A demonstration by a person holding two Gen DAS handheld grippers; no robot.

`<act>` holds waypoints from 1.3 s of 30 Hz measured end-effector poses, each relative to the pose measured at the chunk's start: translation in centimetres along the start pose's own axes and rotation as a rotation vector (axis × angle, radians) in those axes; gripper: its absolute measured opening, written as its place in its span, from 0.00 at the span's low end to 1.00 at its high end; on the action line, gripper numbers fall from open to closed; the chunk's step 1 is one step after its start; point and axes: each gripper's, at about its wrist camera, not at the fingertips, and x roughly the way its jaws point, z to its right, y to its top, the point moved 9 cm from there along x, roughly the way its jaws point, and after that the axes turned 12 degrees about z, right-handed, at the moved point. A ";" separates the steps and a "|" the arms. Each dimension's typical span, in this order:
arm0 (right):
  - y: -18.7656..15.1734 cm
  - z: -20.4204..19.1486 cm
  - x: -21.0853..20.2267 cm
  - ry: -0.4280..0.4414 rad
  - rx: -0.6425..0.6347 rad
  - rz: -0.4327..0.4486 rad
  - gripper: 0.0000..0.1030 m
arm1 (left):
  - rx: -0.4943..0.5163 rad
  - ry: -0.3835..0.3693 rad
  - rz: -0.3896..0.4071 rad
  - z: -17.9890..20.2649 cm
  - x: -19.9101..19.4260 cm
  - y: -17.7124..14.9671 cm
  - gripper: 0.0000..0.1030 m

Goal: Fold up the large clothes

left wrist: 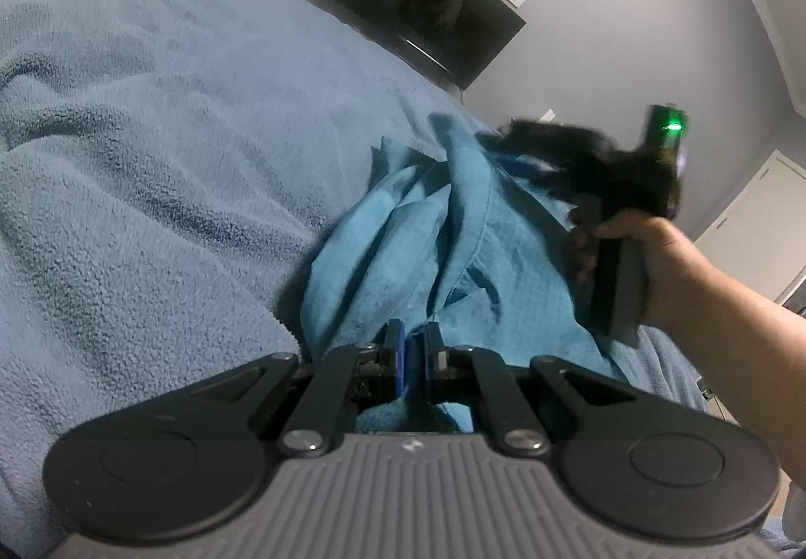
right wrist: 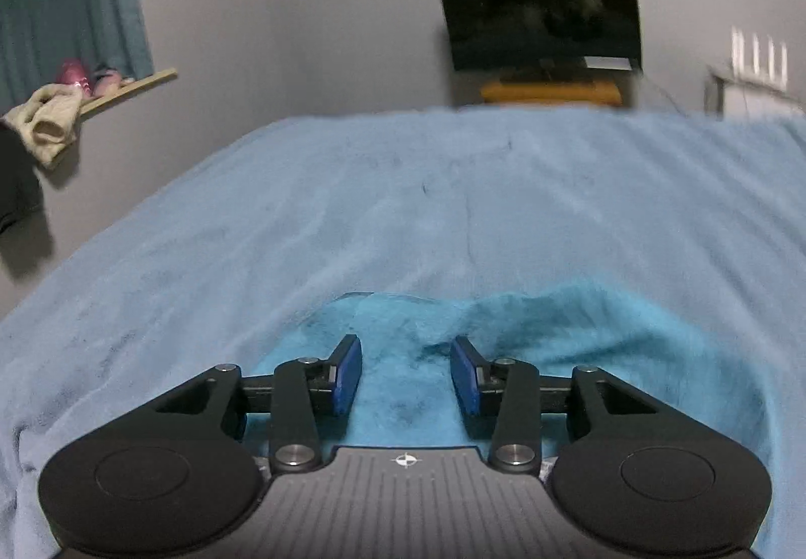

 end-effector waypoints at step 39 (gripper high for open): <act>-9.7 17.5 -3.4 0.296 0.960 -0.179 1.00 | -0.039 0.045 -0.028 -0.9 2.8 -0.9 0.03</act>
